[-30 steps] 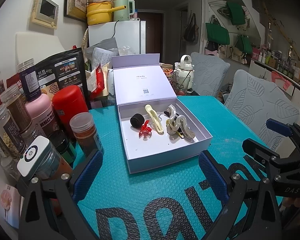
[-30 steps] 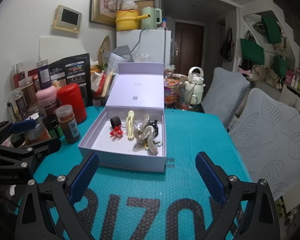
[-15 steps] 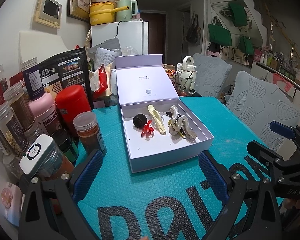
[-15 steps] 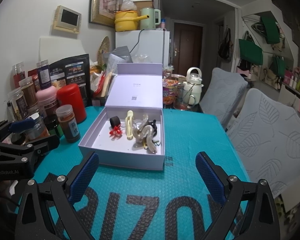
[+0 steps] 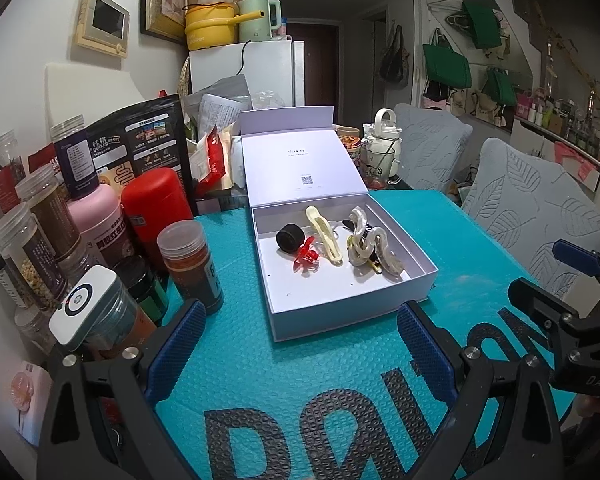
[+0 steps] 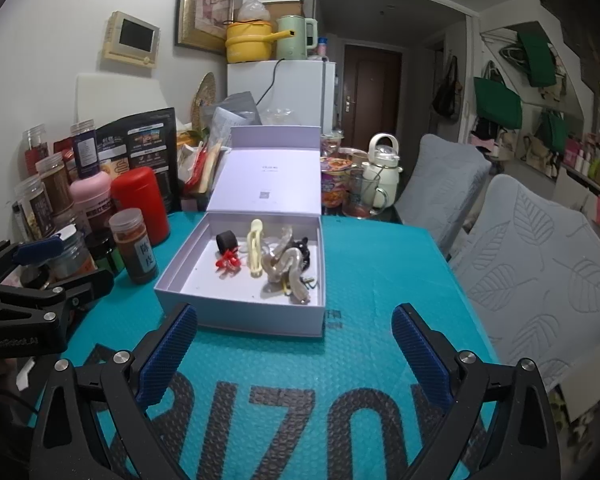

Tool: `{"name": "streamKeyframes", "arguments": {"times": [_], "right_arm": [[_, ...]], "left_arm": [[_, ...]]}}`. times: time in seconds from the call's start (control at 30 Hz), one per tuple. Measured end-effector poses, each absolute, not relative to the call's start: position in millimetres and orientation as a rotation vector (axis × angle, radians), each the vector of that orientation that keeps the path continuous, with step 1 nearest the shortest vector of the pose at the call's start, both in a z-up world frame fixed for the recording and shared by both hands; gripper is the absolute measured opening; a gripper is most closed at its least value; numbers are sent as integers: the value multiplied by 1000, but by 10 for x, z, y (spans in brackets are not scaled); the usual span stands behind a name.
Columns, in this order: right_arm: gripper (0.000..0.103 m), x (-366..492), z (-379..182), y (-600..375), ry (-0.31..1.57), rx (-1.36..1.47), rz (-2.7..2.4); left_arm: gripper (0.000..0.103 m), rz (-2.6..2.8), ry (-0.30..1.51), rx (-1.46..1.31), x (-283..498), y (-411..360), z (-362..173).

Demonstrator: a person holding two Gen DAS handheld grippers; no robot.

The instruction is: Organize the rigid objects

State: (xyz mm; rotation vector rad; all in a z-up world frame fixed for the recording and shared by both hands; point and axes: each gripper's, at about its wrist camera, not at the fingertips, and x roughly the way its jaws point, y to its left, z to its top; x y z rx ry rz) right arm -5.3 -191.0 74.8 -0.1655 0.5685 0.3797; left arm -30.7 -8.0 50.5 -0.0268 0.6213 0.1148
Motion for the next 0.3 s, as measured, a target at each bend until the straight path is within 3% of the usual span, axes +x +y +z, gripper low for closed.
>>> {"name": "streamKeyframes", "arguments": {"times": [0.3], "right_arm": [[99,-54,742,-1922,571,-165,378]], "left_arm": [[98,100,634,-34,-278,-71,468]]}}
